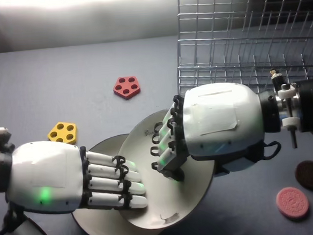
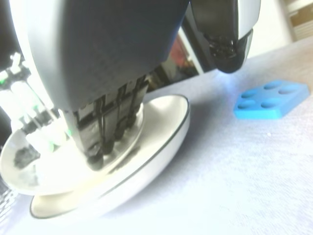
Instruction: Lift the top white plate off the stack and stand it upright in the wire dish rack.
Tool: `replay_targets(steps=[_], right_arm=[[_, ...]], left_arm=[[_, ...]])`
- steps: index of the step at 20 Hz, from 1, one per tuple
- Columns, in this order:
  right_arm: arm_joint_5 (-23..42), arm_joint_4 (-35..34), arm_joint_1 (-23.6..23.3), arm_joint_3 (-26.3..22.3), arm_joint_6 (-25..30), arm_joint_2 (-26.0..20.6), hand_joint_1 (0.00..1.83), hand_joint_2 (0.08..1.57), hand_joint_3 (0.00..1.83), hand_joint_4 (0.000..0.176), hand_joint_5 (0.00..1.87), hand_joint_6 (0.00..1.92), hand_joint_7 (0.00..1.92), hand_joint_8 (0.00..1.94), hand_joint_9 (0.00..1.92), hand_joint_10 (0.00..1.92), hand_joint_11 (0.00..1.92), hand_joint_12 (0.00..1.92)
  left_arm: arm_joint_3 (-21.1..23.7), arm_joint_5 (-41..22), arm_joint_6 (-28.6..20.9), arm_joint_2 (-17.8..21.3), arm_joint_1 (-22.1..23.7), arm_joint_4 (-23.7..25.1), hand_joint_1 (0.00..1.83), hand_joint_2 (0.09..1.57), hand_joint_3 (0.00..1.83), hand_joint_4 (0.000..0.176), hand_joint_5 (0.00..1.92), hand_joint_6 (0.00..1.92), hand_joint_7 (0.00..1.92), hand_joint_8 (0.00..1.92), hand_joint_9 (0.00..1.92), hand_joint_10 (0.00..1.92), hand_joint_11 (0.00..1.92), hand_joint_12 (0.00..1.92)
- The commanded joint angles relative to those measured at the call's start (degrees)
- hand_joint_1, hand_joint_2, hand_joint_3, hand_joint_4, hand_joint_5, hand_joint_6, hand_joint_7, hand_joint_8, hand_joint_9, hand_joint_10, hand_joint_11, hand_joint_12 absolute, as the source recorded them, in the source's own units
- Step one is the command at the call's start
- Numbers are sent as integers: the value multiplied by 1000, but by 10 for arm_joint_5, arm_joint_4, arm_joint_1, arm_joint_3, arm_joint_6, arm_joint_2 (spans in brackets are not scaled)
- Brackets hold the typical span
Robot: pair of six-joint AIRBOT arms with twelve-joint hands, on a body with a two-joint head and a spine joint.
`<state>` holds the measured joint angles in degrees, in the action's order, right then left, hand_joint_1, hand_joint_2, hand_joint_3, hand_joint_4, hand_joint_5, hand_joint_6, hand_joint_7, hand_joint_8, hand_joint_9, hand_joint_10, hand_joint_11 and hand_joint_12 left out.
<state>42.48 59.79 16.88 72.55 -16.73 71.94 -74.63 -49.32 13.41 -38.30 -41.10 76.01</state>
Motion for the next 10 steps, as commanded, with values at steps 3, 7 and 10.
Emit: replay_targets(steps=[3,7,10], right_arm=[[22,-14,-17,-3,-1,-7,1495,1048,0,0,1010,943,1073,585,1077,741,1027,1262],[33,8,-35,3,25,-12,1495,1042,0,0,1022,915,1108,519,1094,714,1047,1249],[56,14,-47,15,64,-12,1495,1047,1,0,1015,941,1084,570,1072,740,1024,1270]], left_arm=[[-5,-23,-4,9,20,-11,161,961,2,0,4,1,3,0,10,0,66,13],[-18,-31,-13,15,29,-12,160,957,0,0,11,2,12,3,18,3,59,10],[-27,-36,-19,20,38,-17,152,960,2,0,9,1,6,0,15,1,56,9]])
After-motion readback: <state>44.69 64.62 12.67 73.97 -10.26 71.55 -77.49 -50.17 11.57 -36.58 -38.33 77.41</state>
